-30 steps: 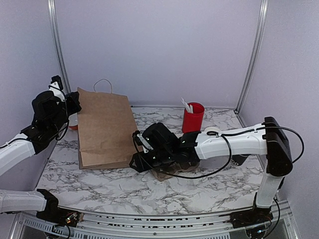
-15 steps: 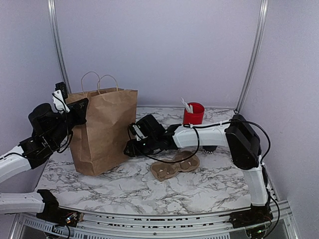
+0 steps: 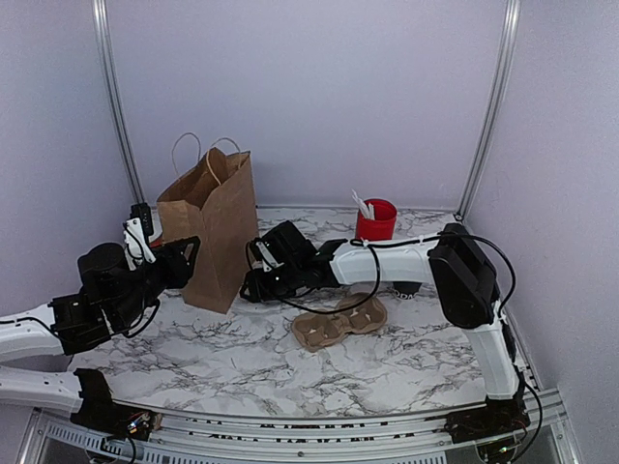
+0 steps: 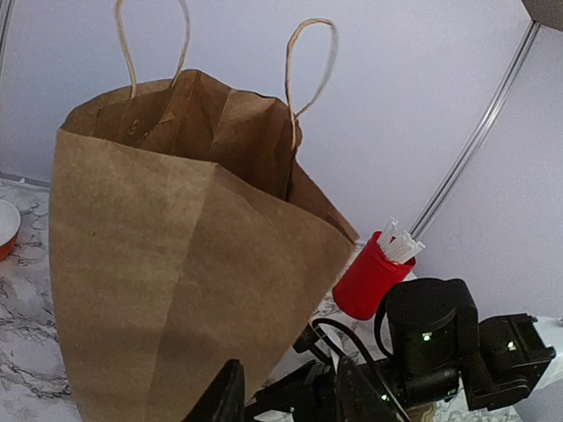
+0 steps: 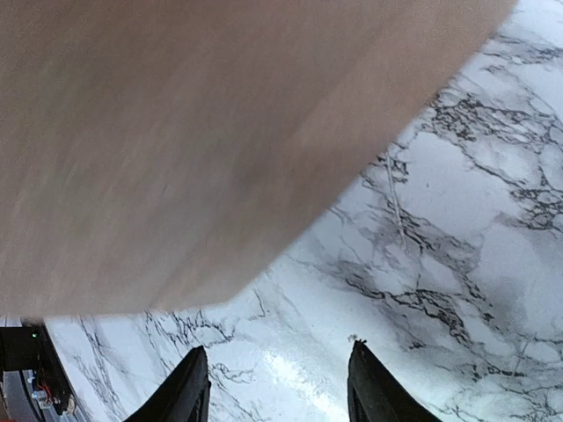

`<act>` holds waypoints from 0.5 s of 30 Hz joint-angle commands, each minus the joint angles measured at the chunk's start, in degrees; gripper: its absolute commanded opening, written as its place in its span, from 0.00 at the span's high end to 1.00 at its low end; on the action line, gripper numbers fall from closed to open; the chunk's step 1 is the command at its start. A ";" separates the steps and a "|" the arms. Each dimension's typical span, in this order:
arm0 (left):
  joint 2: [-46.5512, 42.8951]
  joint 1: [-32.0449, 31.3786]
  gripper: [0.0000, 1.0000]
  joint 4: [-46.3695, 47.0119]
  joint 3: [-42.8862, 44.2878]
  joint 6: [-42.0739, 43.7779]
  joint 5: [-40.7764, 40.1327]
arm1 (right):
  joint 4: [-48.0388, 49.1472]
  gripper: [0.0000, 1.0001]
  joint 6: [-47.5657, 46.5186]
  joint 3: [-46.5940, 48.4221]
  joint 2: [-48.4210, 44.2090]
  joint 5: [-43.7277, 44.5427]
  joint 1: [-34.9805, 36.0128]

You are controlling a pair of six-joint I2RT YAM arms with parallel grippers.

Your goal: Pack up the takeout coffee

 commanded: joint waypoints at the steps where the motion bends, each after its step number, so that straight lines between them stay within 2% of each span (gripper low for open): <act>1: -2.16 -2.44 0.58 -3.61 1.65 -1.06 -2.50 | -1.97 0.48 -1.40 -1.82 -6.13 3.22 -0.16; 7: -7.19 -3.69 0.51 -10.95 4.32 -2.62 -3.34 | -3.29 0.47 -2.42 -6.37 -11.81 6.09 -0.05; 10: -9.17 -3.69 0.48 -17.47 7.37 -3.44 -6.09 | -4.07 0.47 -3.20 -7.87 -14.86 7.73 -0.06; 15: -4.49 -3.40 0.45 -33.13 20.58 -6.89 -15.96 | -5.56 0.46 -4.45 -10.13 -19.54 10.41 0.40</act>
